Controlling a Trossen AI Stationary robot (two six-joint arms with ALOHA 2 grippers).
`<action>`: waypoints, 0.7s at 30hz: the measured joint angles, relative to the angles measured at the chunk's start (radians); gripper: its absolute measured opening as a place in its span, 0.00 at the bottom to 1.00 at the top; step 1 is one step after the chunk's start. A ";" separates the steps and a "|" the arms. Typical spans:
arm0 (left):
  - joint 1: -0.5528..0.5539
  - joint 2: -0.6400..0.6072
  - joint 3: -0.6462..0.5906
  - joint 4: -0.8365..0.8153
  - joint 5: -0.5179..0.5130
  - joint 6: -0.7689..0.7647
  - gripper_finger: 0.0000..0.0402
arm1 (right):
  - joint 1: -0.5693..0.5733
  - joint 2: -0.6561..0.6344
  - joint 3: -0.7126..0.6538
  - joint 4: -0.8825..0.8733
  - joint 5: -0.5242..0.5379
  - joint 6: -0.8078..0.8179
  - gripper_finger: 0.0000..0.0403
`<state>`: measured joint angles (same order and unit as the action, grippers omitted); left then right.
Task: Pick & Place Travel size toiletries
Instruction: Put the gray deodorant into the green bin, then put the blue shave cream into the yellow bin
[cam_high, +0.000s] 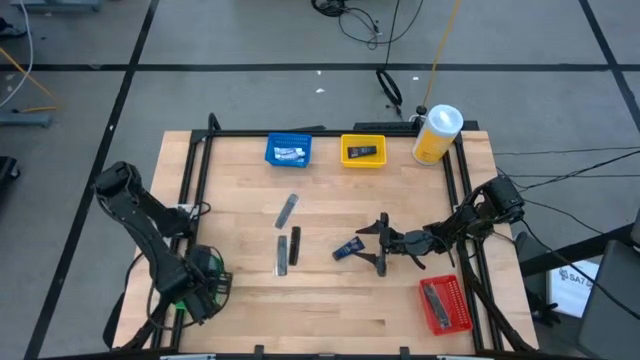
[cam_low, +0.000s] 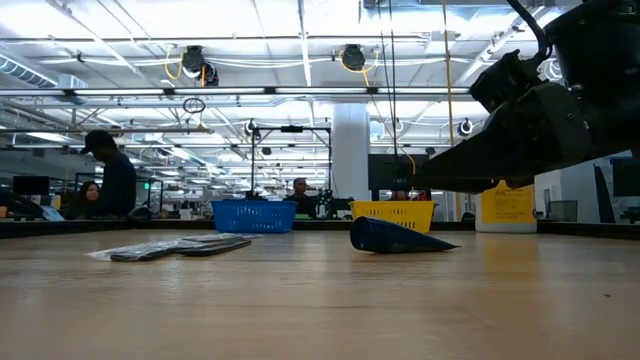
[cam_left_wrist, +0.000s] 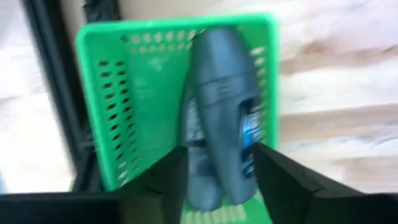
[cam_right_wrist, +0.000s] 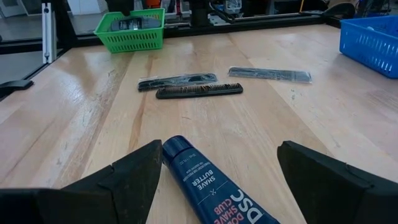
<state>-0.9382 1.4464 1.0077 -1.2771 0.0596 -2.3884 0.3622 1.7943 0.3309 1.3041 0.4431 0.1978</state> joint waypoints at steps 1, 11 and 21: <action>-0.004 0.000 0.000 0.001 -0.028 -0.012 0.38 | 0.000 0.000 0.000 0.000 0.000 0.000 0.77; -0.013 0.000 -0.063 0.075 -0.177 -0.027 0.02 | 0.000 0.000 0.000 0.000 0.000 0.011 0.77; -0.020 0.000 -0.064 -0.013 0.041 -0.029 0.02 | 0.000 0.000 0.000 0.000 0.000 0.010 0.77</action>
<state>-0.9578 1.4467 0.9440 -1.2903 0.1009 -2.4178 0.3622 1.7943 0.3309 1.3045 0.4431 0.2077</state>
